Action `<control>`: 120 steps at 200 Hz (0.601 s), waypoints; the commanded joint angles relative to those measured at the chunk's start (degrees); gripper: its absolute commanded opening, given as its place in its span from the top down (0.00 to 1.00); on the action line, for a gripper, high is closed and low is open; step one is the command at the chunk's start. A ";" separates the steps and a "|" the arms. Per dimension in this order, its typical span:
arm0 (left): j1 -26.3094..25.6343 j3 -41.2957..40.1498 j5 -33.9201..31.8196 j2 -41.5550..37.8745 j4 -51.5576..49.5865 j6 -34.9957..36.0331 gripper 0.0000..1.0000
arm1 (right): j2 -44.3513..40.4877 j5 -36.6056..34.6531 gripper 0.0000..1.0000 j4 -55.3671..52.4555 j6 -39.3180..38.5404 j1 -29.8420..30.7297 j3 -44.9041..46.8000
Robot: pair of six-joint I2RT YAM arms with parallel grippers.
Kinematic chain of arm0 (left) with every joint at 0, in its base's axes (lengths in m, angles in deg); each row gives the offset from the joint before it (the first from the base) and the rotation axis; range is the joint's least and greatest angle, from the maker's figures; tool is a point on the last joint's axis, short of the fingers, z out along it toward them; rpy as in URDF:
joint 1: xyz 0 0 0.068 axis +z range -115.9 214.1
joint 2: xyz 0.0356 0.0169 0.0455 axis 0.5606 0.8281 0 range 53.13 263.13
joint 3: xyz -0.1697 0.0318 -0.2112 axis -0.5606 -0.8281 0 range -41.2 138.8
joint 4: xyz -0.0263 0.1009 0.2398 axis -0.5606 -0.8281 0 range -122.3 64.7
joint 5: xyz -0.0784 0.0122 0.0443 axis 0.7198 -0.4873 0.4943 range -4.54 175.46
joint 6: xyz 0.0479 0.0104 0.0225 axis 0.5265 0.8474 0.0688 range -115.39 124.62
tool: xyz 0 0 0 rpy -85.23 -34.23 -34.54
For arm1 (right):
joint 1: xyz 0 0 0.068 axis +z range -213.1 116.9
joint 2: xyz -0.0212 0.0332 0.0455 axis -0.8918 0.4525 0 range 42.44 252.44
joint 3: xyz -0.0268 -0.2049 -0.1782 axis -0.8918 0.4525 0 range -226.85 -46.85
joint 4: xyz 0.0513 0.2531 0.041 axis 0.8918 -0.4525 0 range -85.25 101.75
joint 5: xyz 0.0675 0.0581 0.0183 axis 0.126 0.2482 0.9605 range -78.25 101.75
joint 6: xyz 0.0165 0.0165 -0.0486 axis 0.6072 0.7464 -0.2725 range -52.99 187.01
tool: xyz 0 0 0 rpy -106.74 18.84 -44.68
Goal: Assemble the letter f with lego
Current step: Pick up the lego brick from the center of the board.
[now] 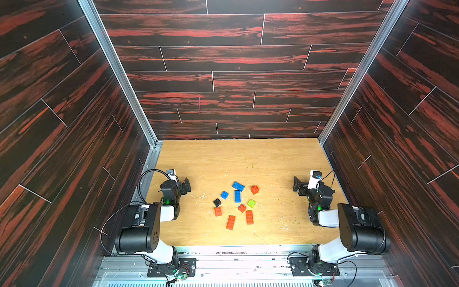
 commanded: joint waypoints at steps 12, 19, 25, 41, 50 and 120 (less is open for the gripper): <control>0.31 0.77 -0.76 -0.83 -0.51 0.13 0.00 | 0.65 0.16 0.01 -0.11 0.27 -0.17 -0.85; 0.31 0.77 -0.74 -0.82 -0.49 0.08 0.00 | 0.66 0.16 0.01 -0.12 0.27 -0.20 -0.85; 0.33 0.77 -0.74 -0.81 -0.45 0.17 0.00 | 0.66 0.15 0.02 -0.16 0.27 -0.19 -0.85; 0.31 0.73 -0.74 -0.83 -0.52 0.03 0.00 | 0.65 0.18 0.02 -0.16 0.28 -0.19 -0.85; 0.32 0.85 -0.74 -0.73 -0.58 0.03 0.00 | 0.70 0.17 0.02 -0.13 0.27 -0.26 -0.85; 0.29 1.01 -0.90 -0.99 -0.47 0.24 0.00 | 0.57 0.03 0.02 0.22 0.19 -0.15 -0.59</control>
